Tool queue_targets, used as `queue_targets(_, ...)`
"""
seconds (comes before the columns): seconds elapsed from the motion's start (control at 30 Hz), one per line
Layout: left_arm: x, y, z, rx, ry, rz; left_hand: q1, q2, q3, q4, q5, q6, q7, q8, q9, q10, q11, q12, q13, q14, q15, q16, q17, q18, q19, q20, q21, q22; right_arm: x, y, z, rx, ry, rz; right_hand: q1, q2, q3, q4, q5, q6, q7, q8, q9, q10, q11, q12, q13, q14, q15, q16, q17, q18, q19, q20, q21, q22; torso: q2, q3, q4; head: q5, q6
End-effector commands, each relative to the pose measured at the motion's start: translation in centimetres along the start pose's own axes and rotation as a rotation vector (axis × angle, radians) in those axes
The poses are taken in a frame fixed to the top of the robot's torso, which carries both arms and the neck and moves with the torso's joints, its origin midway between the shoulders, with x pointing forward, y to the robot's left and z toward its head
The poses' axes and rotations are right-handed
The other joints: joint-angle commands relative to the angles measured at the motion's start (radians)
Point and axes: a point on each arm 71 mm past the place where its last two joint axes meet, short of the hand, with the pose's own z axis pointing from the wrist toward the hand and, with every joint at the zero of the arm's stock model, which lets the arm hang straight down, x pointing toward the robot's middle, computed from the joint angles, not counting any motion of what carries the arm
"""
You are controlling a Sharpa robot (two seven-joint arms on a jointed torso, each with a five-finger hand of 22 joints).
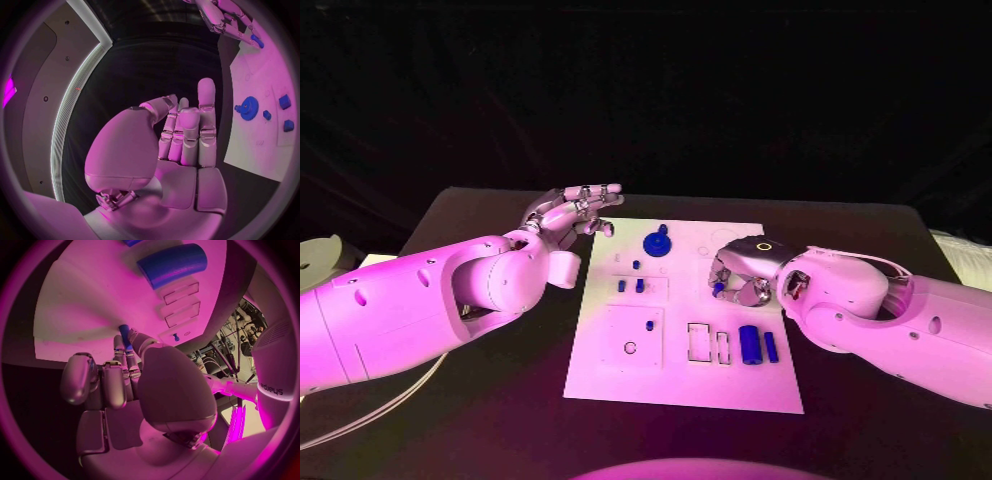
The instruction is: Assemble the parts on the task board
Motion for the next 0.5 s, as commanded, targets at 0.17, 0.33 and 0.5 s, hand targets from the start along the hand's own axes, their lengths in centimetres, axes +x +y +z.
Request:
queue_targets(0.17,0.2,0.0,0.0,0.002,0.019,-0.011,-0.004,0.009,-0.008,0.0,-0.001,-0.005,0.001,0.0,-0.001,-0.007,-0.001,0.007,-0.001,-0.007,0.001,0.0,-0.001,0.01,-0.008,-0.001,-0.002,-0.001,-0.7,0.4,-0.5,-0.015,-0.075,-0.004,0.016,0.025,0.023,-0.013,-0.002,0.015,0.002,0.005,0.01,0.02,-0.003,-0.007,0.003,0.062,-0.01,0.009,0.005,0.007,0.004,-0.008,0.01,0.008,-0.001,-0.0001,0.0003,-0.002,0.001)
queue_targets(0.33,0.1,0.0,0.0,0.001,0.017,-0.01,-0.004,0.009,-0.008,0.0,-0.001,-0.005,0.001,0.0,-0.001,-0.007,-0.001,0.007,-0.001,-0.007,0.001,0.0,-0.001,0.01,-0.008,-0.001,-0.002,-0.001,-2.0,0.6,-1.2,-0.022,-0.109,0.016,0.017,0.023,0.027,-0.019,-0.002,0.016,0.003,0.004,0.011,0.022,-0.003,-0.01,0.003,0.062,-0.01,0.009,0.005,0.007,0.005,-0.008,0.011,0.009,-0.001,-0.0013,0.0,-0.003,0.002)
queue_targets(0.5,0.1,0.0,0.0,0.001,0.017,-0.01,-0.004,0.009,-0.008,0.0,-0.001,-0.005,0.001,0.0,-0.001,-0.007,-0.001,0.007,-0.001,-0.007,0.001,0.0,-0.001,0.01,-0.008,-0.001,-0.002,-0.001,-3.2,1.5,-1.8,-0.05,-0.138,0.037,0.019,0.02,0.031,-0.024,-0.002,0.017,0.004,0.003,0.012,0.024,-0.003,-0.013,0.002,0.062,-0.01,0.01,0.005,0.007,0.005,-0.009,0.012,0.011,-0.002,-0.0011,0.0002,-0.003,0.001)
